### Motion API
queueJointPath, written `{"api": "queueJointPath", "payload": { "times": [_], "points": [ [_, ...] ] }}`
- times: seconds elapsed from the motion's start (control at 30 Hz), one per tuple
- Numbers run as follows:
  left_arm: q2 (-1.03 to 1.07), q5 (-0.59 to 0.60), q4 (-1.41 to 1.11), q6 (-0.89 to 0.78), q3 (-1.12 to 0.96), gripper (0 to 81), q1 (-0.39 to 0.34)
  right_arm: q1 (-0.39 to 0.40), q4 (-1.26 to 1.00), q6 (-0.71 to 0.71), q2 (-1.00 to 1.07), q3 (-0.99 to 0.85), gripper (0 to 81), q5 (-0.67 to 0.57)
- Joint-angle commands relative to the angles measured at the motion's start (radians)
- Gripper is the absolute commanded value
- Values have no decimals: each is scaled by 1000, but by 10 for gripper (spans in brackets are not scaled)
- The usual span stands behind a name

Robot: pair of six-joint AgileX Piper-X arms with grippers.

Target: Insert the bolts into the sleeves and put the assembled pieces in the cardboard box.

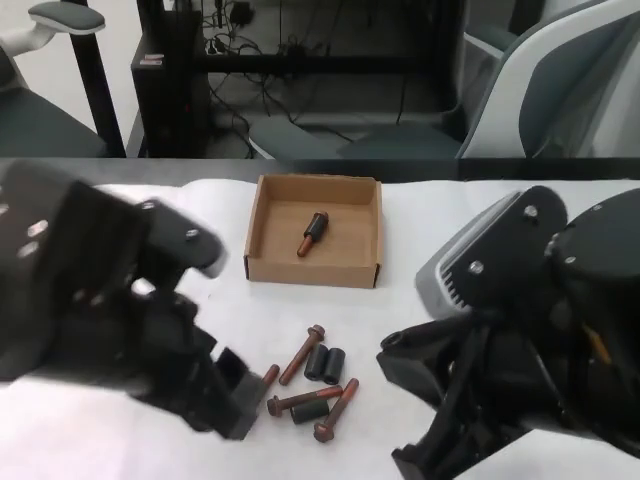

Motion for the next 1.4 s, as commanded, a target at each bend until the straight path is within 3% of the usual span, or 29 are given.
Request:
{"api": "queueJointPath", "payload": {
  "times": [0.0,0.33,0.5,0.77,1.17,1.37],
  "points": [
    [100,-7,66,7,-84,599,-1,-34,-14,10,-26,0,4,5],
    [322,-50,204,12,-267,599,-1,-205,2,-18,-95,0,4,-158],
    [351,-99,202,156,-293,599,-1,-254,2,-26,-107,0,4,-211],
    [355,-112,263,227,-297,599,-1,-267,2,-55,-107,0,4,-217],
    [376,-139,261,617,-297,599,-1,-278,2,-64,-107,0,4,-236],
    [376,-130,261,565,-297,599,-1,-278,2,-84,-107,0,4,-255]
  ]
}}
